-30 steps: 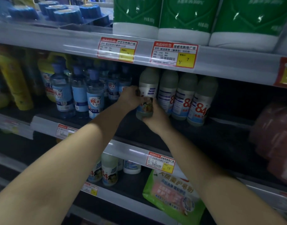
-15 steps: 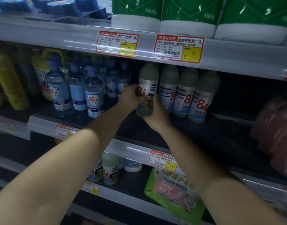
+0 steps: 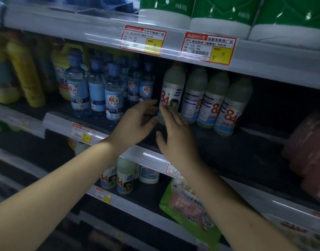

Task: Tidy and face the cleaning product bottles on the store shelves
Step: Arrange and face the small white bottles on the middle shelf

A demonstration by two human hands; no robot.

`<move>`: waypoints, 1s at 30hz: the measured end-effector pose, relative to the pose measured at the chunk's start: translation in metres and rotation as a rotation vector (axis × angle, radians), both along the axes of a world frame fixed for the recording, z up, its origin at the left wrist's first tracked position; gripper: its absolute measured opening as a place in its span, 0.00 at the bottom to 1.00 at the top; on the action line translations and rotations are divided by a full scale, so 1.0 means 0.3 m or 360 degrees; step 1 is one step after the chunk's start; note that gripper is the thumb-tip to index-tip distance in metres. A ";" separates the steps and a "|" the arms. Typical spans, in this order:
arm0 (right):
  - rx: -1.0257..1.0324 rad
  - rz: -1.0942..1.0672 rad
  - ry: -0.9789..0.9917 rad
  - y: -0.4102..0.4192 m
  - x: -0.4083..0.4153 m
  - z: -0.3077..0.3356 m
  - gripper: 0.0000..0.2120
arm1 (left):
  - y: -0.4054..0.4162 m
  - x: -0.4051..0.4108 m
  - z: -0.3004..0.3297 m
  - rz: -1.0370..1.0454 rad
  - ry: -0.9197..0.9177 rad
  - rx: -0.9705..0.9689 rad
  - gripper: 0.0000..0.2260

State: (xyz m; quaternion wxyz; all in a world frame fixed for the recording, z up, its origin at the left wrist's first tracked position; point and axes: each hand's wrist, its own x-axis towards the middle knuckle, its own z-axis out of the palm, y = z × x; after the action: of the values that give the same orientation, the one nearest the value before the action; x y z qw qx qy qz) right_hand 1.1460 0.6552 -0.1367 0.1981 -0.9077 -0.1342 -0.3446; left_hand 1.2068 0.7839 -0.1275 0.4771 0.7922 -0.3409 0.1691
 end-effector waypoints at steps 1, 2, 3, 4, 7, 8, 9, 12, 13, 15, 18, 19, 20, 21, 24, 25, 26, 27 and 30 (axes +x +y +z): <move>-0.0018 0.0032 -0.0070 0.018 -0.016 -0.011 0.28 | 0.023 -0.027 -0.013 0.0005 -0.0073 0.0029 0.18; -0.0026 0.0059 -0.0123 0.037 -0.031 -0.023 0.26 | 0.046 -0.051 -0.028 0.0031 -0.0135 0.0059 0.17; -0.0033 0.0089 -0.0151 0.058 -0.048 -0.035 0.23 | 0.069 -0.074 -0.043 0.0086 -0.0171 0.0086 0.18; -0.0037 0.0133 -0.0153 0.079 -0.065 -0.050 0.22 | 0.091 -0.094 -0.061 0.0156 -0.0184 0.0104 0.18; -0.0050 0.0339 -0.0104 0.131 -0.105 -0.108 0.21 | 0.160 -0.142 -0.121 0.0335 -0.0226 0.0153 0.15; -0.0065 0.0388 -0.0102 0.143 -0.114 -0.135 0.20 | 0.184 -0.154 -0.143 0.0381 -0.0221 0.0167 0.14; -0.0097 0.0413 -0.0095 0.153 -0.122 -0.164 0.19 | 0.208 -0.167 -0.165 0.0432 -0.0202 0.0171 0.13; -0.0336 0.0418 -0.0012 0.167 -0.132 -0.269 0.17 | 0.267 -0.194 -0.259 0.0599 -0.0065 0.0125 0.11; -0.0389 0.0425 0.0080 0.170 -0.131 -0.306 0.17 | 0.280 -0.198 -0.297 0.0645 0.0000 0.0131 0.11; -0.0341 0.0438 0.0323 0.173 -0.119 -0.367 0.15 | 0.293 -0.194 -0.369 0.0733 0.0207 0.0193 0.10; -0.0109 0.0301 0.0614 0.173 -0.074 -0.416 0.12 | 0.300 -0.159 -0.456 0.0734 0.0467 0.0343 0.13; -0.0045 0.0227 0.0696 0.170 -0.052 -0.422 0.12 | 0.300 -0.147 -0.476 0.0711 0.0512 0.0381 0.14; 0.0008 0.0149 0.0768 0.169 -0.030 -0.426 0.13 | 0.300 -0.136 -0.491 0.0699 0.0554 0.0420 0.15; 0.0064 0.0074 0.0822 0.169 -0.010 -0.425 0.15 | 0.298 -0.125 -0.501 0.0690 0.0582 0.0457 0.16; 0.0281 -0.0069 0.0971 0.182 0.049 -0.438 0.19 | 0.271 -0.088 -0.508 0.0698 0.0606 0.0528 0.18; 0.0362 -0.0100 0.1030 0.193 0.067 -0.440 0.20 | 0.258 -0.078 -0.504 0.0696 0.0606 0.0538 0.18; 0.0424 -0.0129 0.1090 0.205 0.084 -0.440 0.20 | 0.246 -0.066 -0.504 0.0689 0.0604 0.0548 0.18; 0.0452 -0.0158 0.1149 0.217 0.100 -0.435 0.20 | 0.235 -0.055 -0.505 0.0688 0.0594 0.0565 0.18; 0.0450 -0.0220 0.1225 0.243 0.138 -0.414 0.25 | 0.208 -0.031 -0.515 0.0755 0.0577 0.0609 0.19</move>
State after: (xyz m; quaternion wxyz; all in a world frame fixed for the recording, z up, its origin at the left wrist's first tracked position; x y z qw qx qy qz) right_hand 1.1874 0.7280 -0.2610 0.3329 -0.9411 0.0596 -0.0076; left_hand 1.1975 0.8464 -0.2819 0.3203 0.9415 -0.0826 0.0649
